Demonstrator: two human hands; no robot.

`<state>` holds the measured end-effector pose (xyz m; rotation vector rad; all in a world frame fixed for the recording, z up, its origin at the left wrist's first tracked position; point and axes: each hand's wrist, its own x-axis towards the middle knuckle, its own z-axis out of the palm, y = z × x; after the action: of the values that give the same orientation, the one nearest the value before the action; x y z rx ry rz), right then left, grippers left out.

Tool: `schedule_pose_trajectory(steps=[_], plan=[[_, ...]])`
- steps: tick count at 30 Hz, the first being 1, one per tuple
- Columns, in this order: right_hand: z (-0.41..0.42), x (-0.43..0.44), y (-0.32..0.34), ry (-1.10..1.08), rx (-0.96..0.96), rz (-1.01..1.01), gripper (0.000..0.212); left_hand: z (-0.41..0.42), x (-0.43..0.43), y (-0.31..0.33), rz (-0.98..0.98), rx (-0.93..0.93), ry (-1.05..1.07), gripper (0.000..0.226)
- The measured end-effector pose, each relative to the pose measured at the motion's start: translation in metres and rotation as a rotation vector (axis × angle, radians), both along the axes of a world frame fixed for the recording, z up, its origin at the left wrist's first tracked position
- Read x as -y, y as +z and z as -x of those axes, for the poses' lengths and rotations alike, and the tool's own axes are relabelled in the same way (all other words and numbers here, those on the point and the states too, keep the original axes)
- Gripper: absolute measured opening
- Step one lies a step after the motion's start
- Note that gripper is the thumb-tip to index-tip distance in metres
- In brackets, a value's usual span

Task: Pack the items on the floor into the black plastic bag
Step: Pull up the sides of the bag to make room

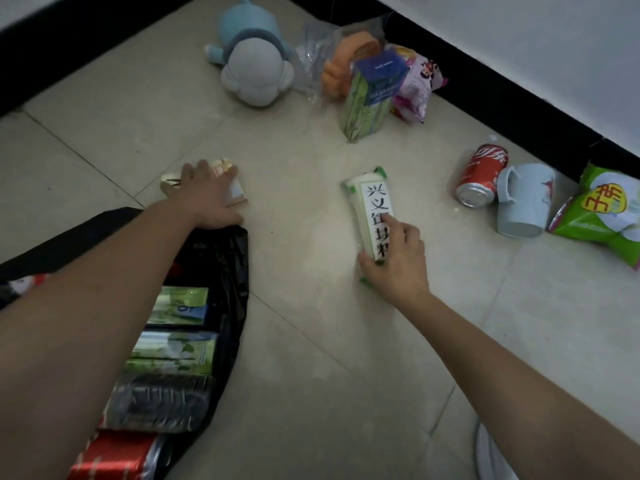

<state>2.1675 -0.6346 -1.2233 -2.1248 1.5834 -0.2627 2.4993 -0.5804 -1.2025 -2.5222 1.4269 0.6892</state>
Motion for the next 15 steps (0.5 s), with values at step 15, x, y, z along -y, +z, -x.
schedule_pose_trajectory(steps=[15], plan=[[-0.035, -0.021, 0.010, 0.058, -0.118, -0.066, 0.071, -0.001, -0.053, 0.073, 0.896, -0.175, 0.302, 0.075]])
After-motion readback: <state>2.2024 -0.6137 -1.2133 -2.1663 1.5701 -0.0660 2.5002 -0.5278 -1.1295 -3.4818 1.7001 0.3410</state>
